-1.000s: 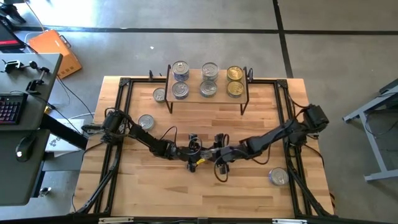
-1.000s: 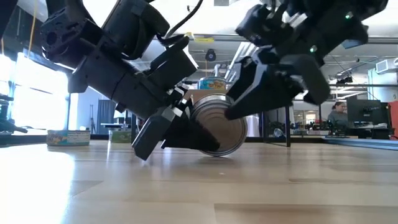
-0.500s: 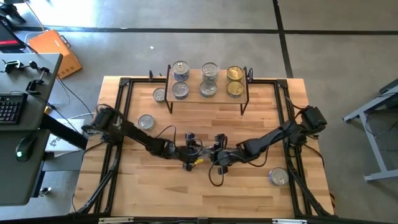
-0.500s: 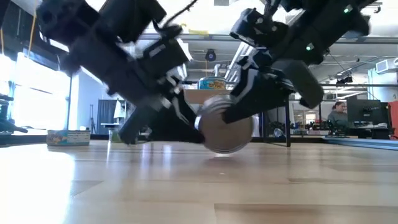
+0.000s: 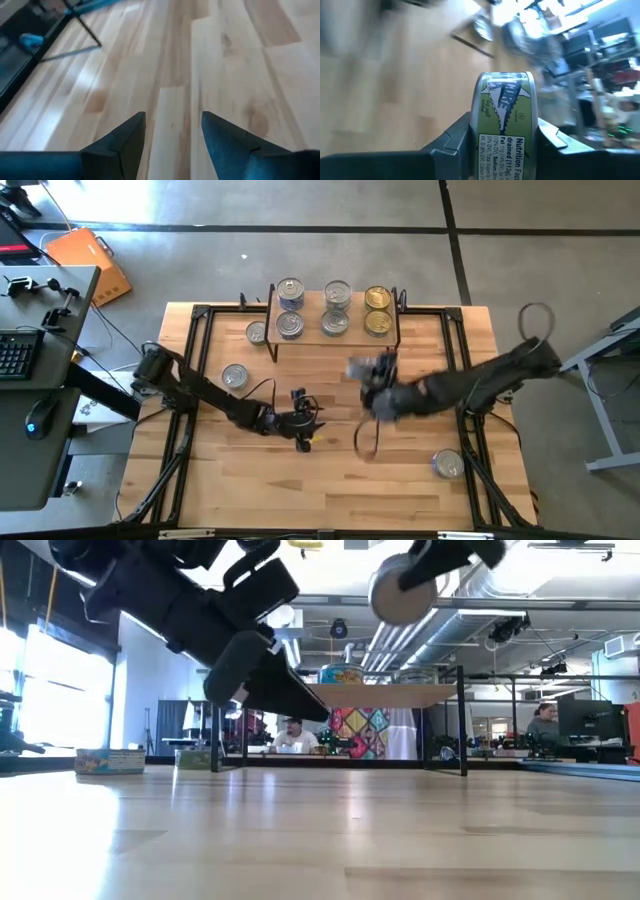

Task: Stack canned seafood by type on shelf
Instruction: Stack the green tuna can on top of the other green tuna can on the shelf

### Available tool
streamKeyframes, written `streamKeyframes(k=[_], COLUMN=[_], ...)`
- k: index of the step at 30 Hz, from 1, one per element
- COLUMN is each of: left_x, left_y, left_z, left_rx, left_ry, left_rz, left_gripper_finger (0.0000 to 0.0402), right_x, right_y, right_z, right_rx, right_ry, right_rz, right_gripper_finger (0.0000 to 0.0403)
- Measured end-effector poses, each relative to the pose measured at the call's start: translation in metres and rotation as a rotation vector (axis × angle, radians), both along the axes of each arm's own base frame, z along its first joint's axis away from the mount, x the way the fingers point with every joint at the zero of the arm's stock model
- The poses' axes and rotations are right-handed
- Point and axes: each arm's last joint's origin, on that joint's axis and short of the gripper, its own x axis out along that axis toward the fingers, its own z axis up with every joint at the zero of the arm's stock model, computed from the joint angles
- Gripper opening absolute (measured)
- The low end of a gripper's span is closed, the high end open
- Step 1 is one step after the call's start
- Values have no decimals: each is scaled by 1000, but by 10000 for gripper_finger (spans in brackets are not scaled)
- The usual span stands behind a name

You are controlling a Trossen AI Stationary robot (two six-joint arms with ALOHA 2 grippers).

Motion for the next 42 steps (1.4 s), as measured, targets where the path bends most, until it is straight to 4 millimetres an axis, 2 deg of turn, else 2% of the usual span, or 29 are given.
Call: streamKeyframes(k=[3, 6, 12, 14, 17, 22, 28, 42], left_x=[6, 11, 13, 14, 15, 16, 16, 15], left_y=[-3, -5, -5, -3, 0, 2, 2, 1], left_z=[-5, -12, -20, -21, -22, -22, -22, -22], left_rx=[-2, 5, -5, -7, -8, -15, -37, -36], left_ry=[-43, -70, -68, -74, -70, -75, -81, -79], left_rz=[-37, -68, -94, -87, -77, -67, -56, -57], left_gripper_finger=[184, 184, 184, 184, 184, 184, 184, 184], right_x=[-13, -27, -36, -34, -29, -22, -16, -10], right_y=[-43, -92, -186, -211, -236, -256, -262, -249], right_z=[27, 42, 46, 42, 31, 10, -8, -9], right_rx=[-77, -78, -34, -65, -73, -7, 38, 47], right_ry=[21, 57, 8, 25, 39, 66, 139, 161], right_rz=[-55, -103, -195, -205, -213, -237, -247, -262], right_gripper_finger=[120, 120, 120, 120, 120, 120, 125, 153])
